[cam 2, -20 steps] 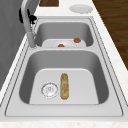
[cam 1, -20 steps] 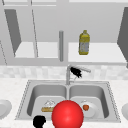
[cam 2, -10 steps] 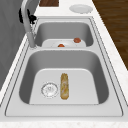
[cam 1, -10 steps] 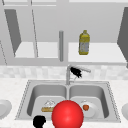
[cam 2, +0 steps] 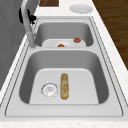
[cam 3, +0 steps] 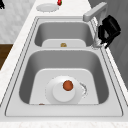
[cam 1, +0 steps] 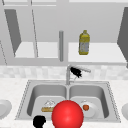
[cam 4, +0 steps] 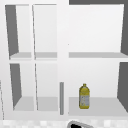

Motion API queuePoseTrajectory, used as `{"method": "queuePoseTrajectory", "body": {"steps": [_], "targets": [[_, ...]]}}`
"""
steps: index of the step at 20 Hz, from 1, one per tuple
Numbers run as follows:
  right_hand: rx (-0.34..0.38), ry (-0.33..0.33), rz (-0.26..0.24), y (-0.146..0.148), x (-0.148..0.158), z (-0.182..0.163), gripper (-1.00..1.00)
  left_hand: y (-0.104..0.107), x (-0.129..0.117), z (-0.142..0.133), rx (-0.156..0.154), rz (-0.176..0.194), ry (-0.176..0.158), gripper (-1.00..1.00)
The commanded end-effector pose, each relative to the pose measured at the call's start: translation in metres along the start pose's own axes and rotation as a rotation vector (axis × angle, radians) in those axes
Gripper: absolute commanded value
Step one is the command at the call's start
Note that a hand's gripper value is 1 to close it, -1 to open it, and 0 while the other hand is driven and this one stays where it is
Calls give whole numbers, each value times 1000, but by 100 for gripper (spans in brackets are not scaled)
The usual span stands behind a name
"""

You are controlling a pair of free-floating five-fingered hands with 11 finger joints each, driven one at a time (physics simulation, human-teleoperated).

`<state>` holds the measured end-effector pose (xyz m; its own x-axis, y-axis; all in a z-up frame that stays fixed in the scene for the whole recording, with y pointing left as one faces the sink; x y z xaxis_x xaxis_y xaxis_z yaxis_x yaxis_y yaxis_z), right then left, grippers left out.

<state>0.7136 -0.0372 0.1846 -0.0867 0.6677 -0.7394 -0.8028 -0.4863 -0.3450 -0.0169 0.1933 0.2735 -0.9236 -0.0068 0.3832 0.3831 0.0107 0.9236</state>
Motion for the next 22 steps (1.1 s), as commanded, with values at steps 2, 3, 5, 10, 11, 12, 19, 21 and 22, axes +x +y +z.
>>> {"method": "queuePoseTrajectory", "body": {"steps": [2,3,5,10,11,12,19,21,22], "targets": [[-24,-84,-94,8,18,12,100,0,0,0,0,0,0,0],[-25,-84,-94,8,18,12,100,0,0,0,0,0,0,0],[-25,-82,-97,7,18,12,100,0,0,0,0,0,0,0],[-27,-43,-63,4,35,9,100,0,0,0,0,0,0,0],[-27,-41,-62,3,36,9,100,0,0,0,0,0,0,0],[-27,-41,-62,3,36,9,100,0,0,0,0,0,0,0],[-15,9,-12,3,45,5,100,0,0,0,0,0,0,0],[-19,13,-15,3,45,5,100,0,0,0,0,0,0,0],[-19,13,-15,2,44,5,100,0,0,0,0,0,0,0]]}}
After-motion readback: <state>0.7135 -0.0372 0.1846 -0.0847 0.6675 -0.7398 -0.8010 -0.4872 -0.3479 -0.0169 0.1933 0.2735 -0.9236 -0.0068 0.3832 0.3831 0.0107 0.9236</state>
